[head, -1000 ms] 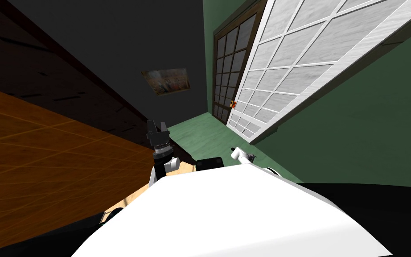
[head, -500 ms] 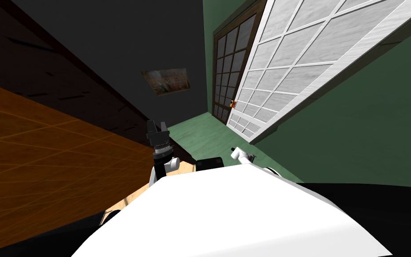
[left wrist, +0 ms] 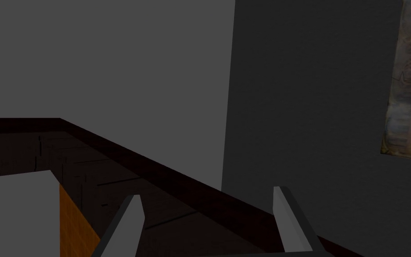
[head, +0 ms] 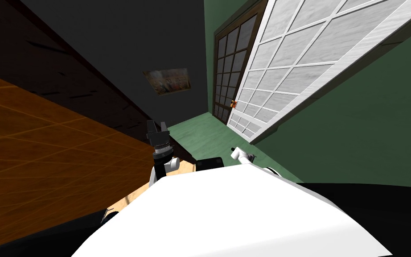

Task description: Push the door open

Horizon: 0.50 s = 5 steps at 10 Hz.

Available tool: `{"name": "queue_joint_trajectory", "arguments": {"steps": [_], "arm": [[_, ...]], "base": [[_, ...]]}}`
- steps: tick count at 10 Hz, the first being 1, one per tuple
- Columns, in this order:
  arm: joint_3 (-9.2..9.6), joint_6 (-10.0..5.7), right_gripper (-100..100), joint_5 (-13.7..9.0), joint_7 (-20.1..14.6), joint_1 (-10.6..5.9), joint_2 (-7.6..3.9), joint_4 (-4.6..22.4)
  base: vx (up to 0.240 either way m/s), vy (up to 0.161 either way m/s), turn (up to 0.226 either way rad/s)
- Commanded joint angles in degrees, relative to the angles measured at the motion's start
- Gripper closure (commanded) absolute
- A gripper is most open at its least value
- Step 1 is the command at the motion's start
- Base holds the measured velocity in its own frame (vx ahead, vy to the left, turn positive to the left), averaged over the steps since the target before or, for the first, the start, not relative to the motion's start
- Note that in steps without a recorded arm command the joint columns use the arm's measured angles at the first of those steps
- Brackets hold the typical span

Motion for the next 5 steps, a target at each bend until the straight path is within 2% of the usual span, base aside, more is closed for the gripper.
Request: {"name": "queue_joint_trajectory", "arguments": {"steps": [1,5], "arm": [[0.01,0.0,-100,0.0,0.0,0.0,0.0,0.0],[0.01,0.0,-100,0.0,0.0,0.0,0.0,0.0]], "base": [[-0.006,0.001,0.026],[0.0,0.0,0.0]]}}
